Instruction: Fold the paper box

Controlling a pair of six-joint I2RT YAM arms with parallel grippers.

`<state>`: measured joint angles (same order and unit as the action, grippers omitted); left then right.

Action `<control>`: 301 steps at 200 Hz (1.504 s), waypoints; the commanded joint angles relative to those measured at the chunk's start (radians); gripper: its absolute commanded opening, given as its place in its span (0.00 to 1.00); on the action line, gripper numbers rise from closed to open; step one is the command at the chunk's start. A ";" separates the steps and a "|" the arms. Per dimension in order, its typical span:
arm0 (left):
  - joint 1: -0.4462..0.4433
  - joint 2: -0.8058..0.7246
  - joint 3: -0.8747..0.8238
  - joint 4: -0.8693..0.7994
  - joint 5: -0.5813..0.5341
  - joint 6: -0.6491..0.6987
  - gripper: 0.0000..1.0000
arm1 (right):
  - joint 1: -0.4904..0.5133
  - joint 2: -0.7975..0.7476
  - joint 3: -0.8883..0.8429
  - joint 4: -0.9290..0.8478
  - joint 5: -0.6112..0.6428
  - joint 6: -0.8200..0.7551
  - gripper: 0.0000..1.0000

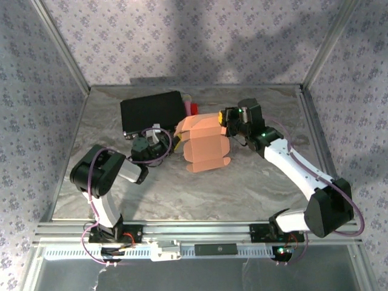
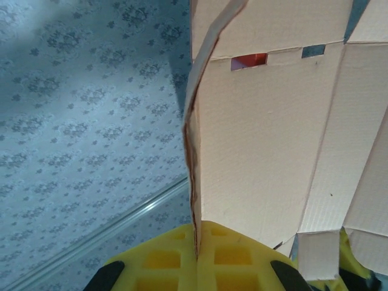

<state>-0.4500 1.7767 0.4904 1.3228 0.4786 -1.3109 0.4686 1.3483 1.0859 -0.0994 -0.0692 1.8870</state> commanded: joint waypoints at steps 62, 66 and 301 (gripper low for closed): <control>-0.070 -0.030 0.041 0.074 -0.060 0.016 0.36 | -0.027 0.020 -0.006 0.077 -0.040 0.058 0.00; -0.074 -0.029 0.041 0.075 -0.066 0.019 0.36 | -0.028 0.020 -0.006 0.076 -0.042 0.058 0.00; -0.142 -0.116 0.050 -0.262 -0.228 0.224 0.21 | 0.039 0.057 -0.075 0.151 -0.021 0.091 0.00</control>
<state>-0.5793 1.7023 0.5182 1.0866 0.2619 -1.1183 0.4984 1.4029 1.0222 0.0345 -0.1005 1.9606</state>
